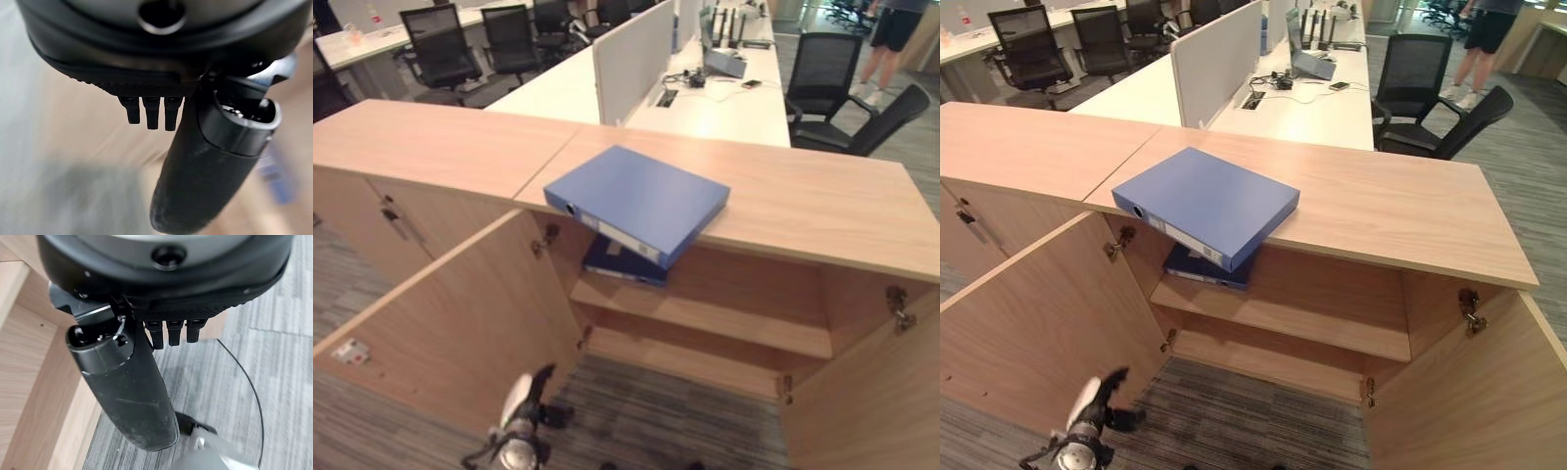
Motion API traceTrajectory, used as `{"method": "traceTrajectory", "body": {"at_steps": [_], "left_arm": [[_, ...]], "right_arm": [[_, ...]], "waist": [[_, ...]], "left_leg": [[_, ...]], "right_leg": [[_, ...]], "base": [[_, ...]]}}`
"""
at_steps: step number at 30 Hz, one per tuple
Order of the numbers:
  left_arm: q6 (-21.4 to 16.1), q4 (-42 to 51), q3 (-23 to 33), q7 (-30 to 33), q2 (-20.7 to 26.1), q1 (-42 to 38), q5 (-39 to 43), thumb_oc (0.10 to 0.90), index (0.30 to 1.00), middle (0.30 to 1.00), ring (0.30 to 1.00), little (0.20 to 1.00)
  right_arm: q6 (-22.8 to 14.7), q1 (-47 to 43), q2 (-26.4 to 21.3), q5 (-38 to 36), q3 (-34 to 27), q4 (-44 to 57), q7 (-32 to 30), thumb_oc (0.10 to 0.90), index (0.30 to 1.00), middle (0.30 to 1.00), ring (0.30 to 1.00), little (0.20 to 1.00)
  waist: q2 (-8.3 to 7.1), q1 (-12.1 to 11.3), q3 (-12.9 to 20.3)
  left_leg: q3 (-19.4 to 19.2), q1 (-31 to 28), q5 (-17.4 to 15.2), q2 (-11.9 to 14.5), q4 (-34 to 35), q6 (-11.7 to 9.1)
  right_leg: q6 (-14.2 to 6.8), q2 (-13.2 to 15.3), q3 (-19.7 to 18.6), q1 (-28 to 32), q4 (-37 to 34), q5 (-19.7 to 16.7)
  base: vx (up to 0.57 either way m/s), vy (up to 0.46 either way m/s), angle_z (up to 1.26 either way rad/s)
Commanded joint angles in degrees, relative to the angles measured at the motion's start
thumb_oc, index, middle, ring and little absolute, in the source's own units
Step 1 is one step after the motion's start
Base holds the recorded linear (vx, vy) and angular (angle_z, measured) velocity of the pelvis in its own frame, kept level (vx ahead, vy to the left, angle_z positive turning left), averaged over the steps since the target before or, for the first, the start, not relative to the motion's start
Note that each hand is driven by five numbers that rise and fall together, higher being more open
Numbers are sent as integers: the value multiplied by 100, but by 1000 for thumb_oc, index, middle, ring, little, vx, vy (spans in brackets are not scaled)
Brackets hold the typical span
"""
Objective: Put the empty folder in the office cabinet
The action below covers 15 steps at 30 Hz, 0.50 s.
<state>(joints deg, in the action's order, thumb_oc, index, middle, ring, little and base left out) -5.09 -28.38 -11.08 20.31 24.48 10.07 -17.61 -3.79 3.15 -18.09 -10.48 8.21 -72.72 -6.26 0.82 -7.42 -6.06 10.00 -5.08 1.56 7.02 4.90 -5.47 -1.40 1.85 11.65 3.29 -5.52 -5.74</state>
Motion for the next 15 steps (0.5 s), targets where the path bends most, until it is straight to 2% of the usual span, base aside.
{"method": "traceTrajectory", "body": {"at_steps": [1, 2, 6, 8, 10, 11, 13, 14, 15], "left_arm": [[-129, 288, 484, 971, 438, -409, -1018, 800, 900, 900, 900, 900], [-89, 697, 667, 1108, 493, -318, -1308, 800, 900, 900, 900, 900], [-49, 1175, 869, 1154, 642, -338, -1568, 800, 900, 900, 900, 900], [-66, 1634, 1005, 1175, 877, -380, -1880, 800, 900, 900, 900, 900], [-57, 1657, 1019, 1163, 880, -368, -1885, 800, 900, 900, 900, 900], [-84, 1962, 1077, 1158, 1132, -460, -2108, 800, 900, 900, 900, 900], [-97, 2128, 1100, 1121, 1334, -510, -2242, 800, 900, 900, 900, 900], [-108, 2282, 1105, 1073, 1629, -621, -2424, 800, 900, 900, 900, 900], [-107, 2284, 1106, 1071, 1631, -621, -2424, 800, 900, 900, 900, 900]], "right_arm": [[-231, -318, -105, 174, -101, -131, -281, 800, 900, 900, 900, 900], [-197, -299, -94, 162, -89, -143, -250, 800, 900, 900, 900, 900], [-167, -334, -92, 2, -93, -75, -181, 800, 900, 900, 900, 900], [-164, -358, -112, -171, -115, -5, -120, 800, 900, 900, 900, 900], [-161, -362, -108, -175, -112, -4, -118, 800, 900, 900, 900, 900], [-167, -365, -141, -209, -71, 57, -73, 800, 900, 900, 900, 900], [-160, -370, -149, -204, -22, 93, -35, 800, 900, 900, 900, 900], [-147, -355, -163, -175, 44, 127, 28, 800, 900, 900, 900, 900], [-147, -355, -161, -175, 44, 128, 27, 800, 900, 900, 900, 900]], "waist": [[-125, -175, -228], [-133, -183, -239], [-115, -163, -280], [-71, -158, -293], [-74, -156, -299], [-25, -124, -283], [-4, -109, -277], [34, -67, -264], [32, -69, -264]], "left_leg": [[-25, -75, -268, 42, 6, -115], [7, -69, -265, 53, -5, -135], [27, -45, -258, 70, -38, -159], [35, -54, -265, 83, -67, -173], [35, -59, -267, 85, -68, -174], [26, -85, -276, 92, -71, -190], [24, -97, -283, 99, -69, -197], [1, -113, -291, 111, -65, -204], [-1, -114, -292, 111, -65, -204]], "right_leg": [[-564, 394, -77, 512, 52, 898], [-550, 369, -66, 532, 52, 915], [-518, 333, -48, 546, 52, 934], [-492, 304, -56, 581, 52, 957], [-491, 302, -57, 585, 52, 958], [-483, 293, -60, 613, 52, 969], [-477, 283, -70, 622, 52, 971], [-480, 279, -87, 617, 52, 963], [-480, 279, -89, 617, 52, 963]], "base": [[-15, -77, 0], [-15, -54, 6], [-23, -43, 8], [-7, -43, 6], [3, -8, 2], [8, -19, 5], [6, -13, 2], [0, 0, 0], [0, 0, 0]]}}
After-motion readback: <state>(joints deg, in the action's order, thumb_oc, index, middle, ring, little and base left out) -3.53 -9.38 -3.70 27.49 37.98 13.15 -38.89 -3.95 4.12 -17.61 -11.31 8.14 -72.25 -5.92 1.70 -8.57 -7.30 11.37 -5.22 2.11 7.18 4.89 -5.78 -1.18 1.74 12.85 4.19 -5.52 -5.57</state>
